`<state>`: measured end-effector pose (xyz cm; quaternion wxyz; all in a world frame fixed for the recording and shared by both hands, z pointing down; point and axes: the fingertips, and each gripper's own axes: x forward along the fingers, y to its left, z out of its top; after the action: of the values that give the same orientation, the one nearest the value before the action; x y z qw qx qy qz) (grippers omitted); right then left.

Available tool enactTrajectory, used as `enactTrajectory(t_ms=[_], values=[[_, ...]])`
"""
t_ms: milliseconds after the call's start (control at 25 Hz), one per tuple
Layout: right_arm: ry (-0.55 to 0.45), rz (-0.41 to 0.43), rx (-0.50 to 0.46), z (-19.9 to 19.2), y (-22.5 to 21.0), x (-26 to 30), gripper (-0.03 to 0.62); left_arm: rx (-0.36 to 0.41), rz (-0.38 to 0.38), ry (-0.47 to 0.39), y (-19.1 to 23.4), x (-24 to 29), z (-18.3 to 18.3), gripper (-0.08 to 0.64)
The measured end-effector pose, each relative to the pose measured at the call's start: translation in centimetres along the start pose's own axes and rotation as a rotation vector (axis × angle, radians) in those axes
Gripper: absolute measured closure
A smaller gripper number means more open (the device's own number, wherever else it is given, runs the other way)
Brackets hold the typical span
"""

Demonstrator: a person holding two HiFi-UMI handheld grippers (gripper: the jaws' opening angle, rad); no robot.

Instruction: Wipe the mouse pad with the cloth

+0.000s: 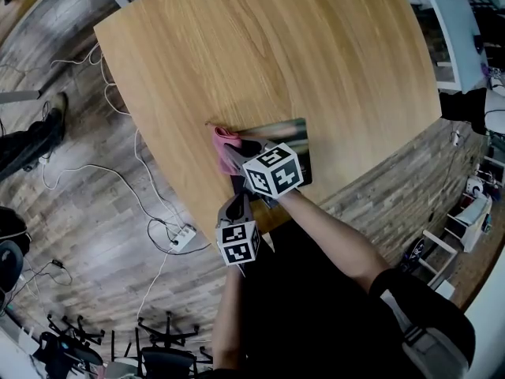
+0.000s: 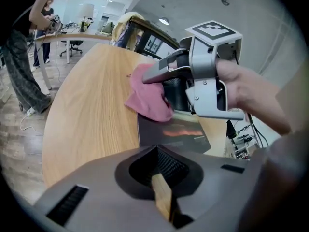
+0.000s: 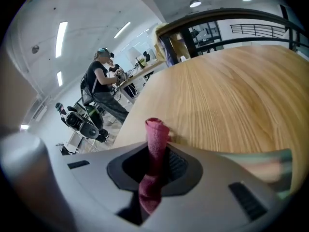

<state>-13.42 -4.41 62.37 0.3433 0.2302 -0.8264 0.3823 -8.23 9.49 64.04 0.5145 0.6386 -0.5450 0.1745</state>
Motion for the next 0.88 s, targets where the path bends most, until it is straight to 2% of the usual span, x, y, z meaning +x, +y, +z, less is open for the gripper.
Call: enactTrajectory(t_ms=[360, 520, 880], values=[[0.034, -0.011, -0.017, -0.2, -0.6, 1.1, 0.529, -0.063, -0.004, 0.043, 0.4, 0.5, 0.0, 0.537], [0.025, -0.026, -0.025, 0.0, -1.3, 0.7, 0.529, -0.041, 0.043, 0.031, 0.4, 0.5, -0.2, 0.537], [0.021, -0.065, -0.027, 0.3, -3.5, -0.4, 0.529, -0.069, 0.06, 0.028, 0.4, 0.2, -0.1, 0.537]])
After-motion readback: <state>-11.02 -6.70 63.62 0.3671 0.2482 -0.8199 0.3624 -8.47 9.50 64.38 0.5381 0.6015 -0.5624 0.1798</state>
